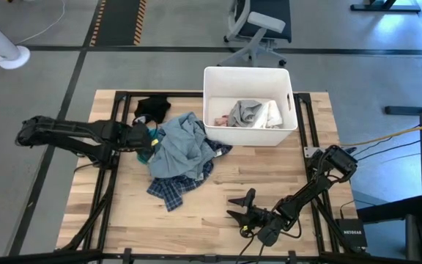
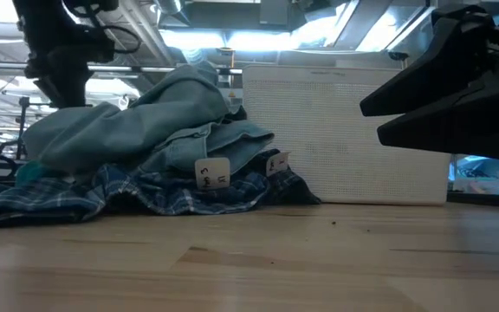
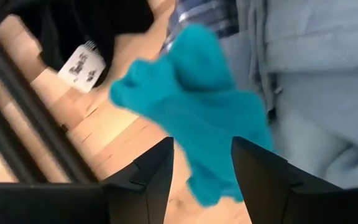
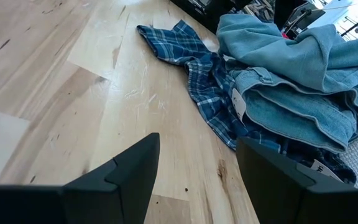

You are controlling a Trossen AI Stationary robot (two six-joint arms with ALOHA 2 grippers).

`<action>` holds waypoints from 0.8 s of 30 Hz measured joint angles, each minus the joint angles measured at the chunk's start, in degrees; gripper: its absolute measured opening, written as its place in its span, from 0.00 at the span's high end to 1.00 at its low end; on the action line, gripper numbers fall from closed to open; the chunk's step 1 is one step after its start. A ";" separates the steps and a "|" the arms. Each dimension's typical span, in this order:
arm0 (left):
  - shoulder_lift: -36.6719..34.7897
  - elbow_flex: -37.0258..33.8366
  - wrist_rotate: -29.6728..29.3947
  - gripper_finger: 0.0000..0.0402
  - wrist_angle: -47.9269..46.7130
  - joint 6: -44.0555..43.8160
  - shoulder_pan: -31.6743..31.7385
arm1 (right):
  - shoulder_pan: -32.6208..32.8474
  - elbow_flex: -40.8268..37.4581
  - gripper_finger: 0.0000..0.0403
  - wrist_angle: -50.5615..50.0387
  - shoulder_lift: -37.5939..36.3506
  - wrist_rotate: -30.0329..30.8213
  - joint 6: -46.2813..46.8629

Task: Sort clothes
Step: Put the blue sock into the white laundry bin

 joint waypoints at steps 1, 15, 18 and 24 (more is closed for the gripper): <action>-0.11 0.00 0.29 0.61 1.11 1.07 0.60 | 0.00 0.00 0.42 0.00 0.00 0.04 0.00; 0.30 -1.85 -2.48 0.61 8.35 1.43 7.58 | 0.00 0.00 0.42 -0.02 0.00 0.15 0.00; 0.58 -4.13 -2.06 0.61 10.54 2.43 7.73 | 0.00 0.00 0.42 -0.04 0.00 0.13 0.00; 0.83 -6.96 -1.99 0.62 10.08 3.00 8.52 | 0.00 0.00 0.42 -0.09 0.00 0.10 0.00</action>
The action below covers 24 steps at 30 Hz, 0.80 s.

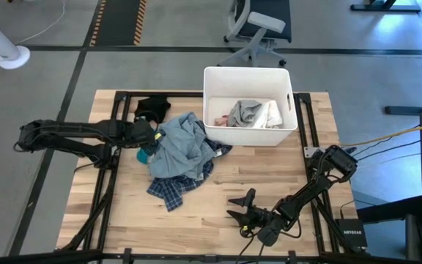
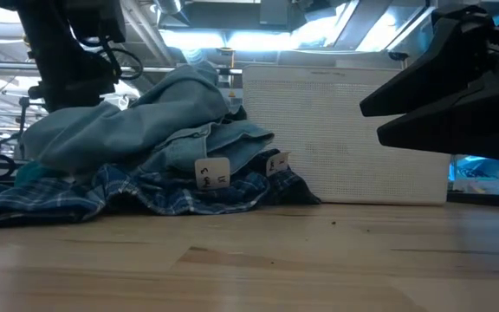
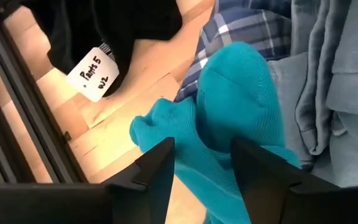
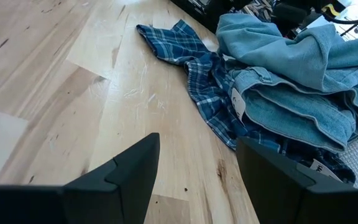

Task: Sort clothes
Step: Put the blue sock into the white laundry bin

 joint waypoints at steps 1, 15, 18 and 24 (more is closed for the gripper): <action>0.00 -0.08 0.00 0.64 0.07 0.45 -0.02 | 0.00 0.00 0.42 -0.02 0.00 -0.01 0.00; 0.00 5.52 1.05 0.99 -1.87 6.04 -0.22 | 0.00 0.00 0.42 -0.11 0.00 -0.03 -0.01; 0.00 11.19 0.96 0.99 -2.27 7.66 -0.90 | 0.00 0.00 0.42 -0.35 0.00 -0.04 -0.02; 0.00 22.12 0.59 0.99 5.59 15.36 -2.08 | 0.00 0.00 0.42 -0.46 0.00 -0.16 -0.02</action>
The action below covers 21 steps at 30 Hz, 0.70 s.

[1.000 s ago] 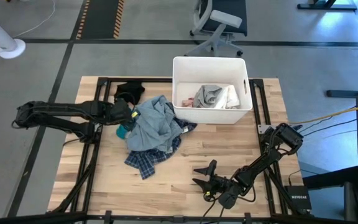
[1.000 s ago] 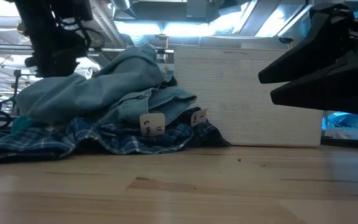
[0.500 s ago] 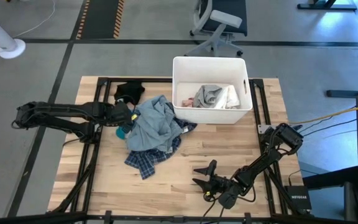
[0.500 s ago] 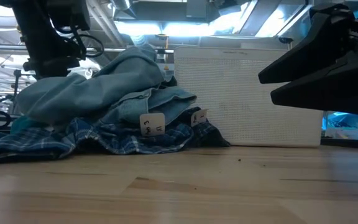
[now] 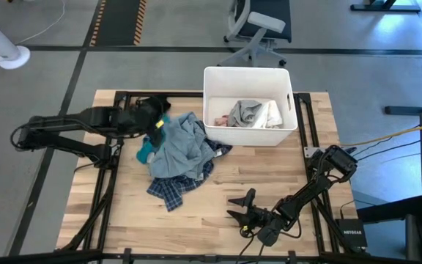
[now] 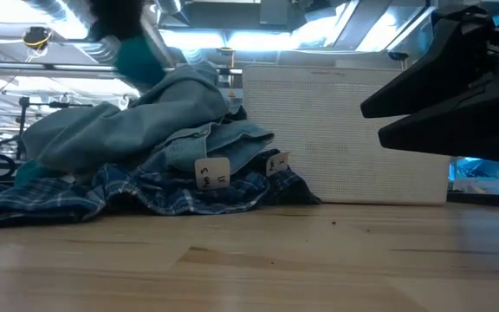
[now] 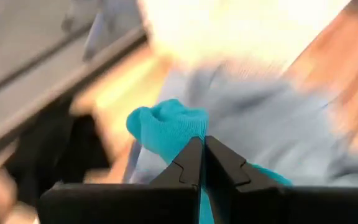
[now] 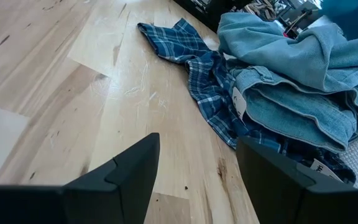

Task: Sort clothes
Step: Put the blue sock into the white laundry bin

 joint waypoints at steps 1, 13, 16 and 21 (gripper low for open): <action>-0.02 1.11 -0.03 0.99 2.86 1.82 -0.02 | 0.00 0.00 0.42 0.00 0.00 -0.01 0.00; 6.97 2.67 1.90 1.00 45.24 24.54 0.09 | 0.00 0.00 0.42 -0.39 0.00 0.03 0.00; 11.33 2.65 2.16 0.99 52.05 28.54 0.70 | 0.00 0.00 0.42 -0.78 0.00 0.05 0.00; 18.10 3.97 2.09 0.99 57.66 31.51 3.31 | 0.00 0.00 0.42 -0.92 0.00 0.06 0.00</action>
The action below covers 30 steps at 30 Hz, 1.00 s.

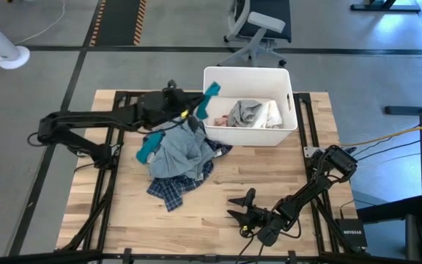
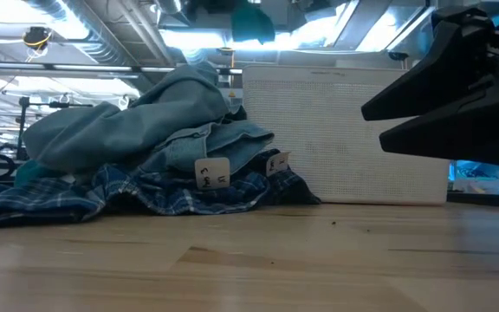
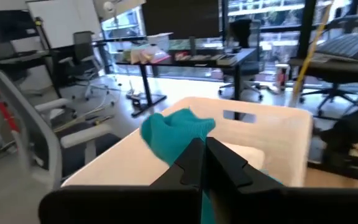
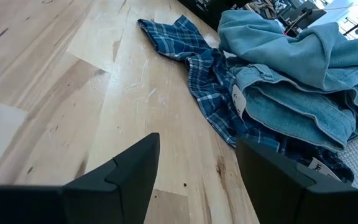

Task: Sort clothes
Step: Put the blue sock into the white laundry bin

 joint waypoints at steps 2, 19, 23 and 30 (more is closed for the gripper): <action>2.13 0.54 0.13 0.99 1.53 0.93 0.95 | 0.00 0.00 0.42 0.00 0.00 -0.18 0.00; 10.70 0.80 5.62 0.67 10.05 -3.97 9.48 | 0.00 -0.02 0.42 -0.68 0.00 -0.29 0.00; 10.32 0.80 5.79 0.49 7.79 -3.60 9.91 | 0.00 -0.02 0.42 -1.23 0.00 -0.30 0.00; 7.95 1.81 5.54 0.32 -3.27 1.41 7.76 | 0.00 -0.02 0.42 -1.53 0.00 -0.30 0.29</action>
